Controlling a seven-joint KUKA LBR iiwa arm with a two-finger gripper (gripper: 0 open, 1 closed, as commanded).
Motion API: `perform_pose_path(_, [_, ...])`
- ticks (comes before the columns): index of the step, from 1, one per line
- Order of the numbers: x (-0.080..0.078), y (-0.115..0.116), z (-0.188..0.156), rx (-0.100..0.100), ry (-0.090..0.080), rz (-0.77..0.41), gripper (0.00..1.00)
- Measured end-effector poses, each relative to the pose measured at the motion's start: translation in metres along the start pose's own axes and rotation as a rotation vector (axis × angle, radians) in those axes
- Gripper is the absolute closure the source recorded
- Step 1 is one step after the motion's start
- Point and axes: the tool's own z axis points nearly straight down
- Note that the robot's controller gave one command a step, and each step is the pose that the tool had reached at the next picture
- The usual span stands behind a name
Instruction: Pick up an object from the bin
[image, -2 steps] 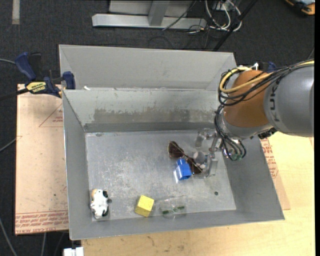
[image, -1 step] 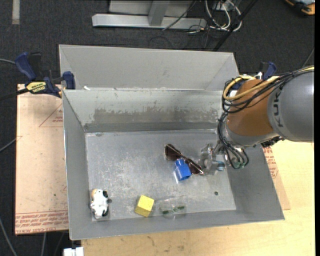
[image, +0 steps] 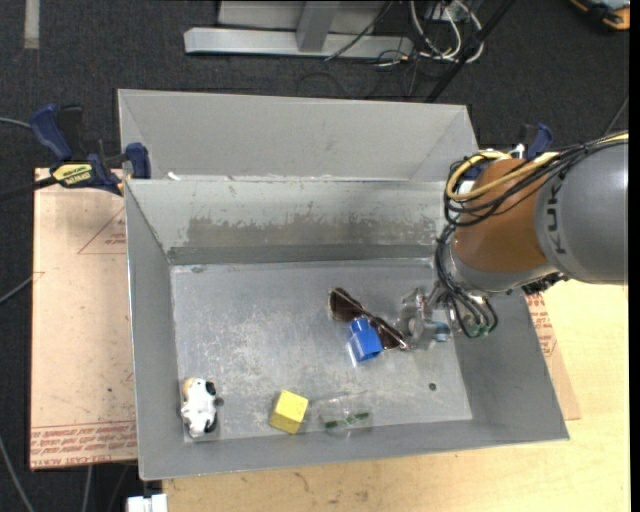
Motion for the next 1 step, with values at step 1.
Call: perform_pose_path(1, [0.0012, 0.0002, -0.0037, 0.000, 0.004, 0.000, 1.00])
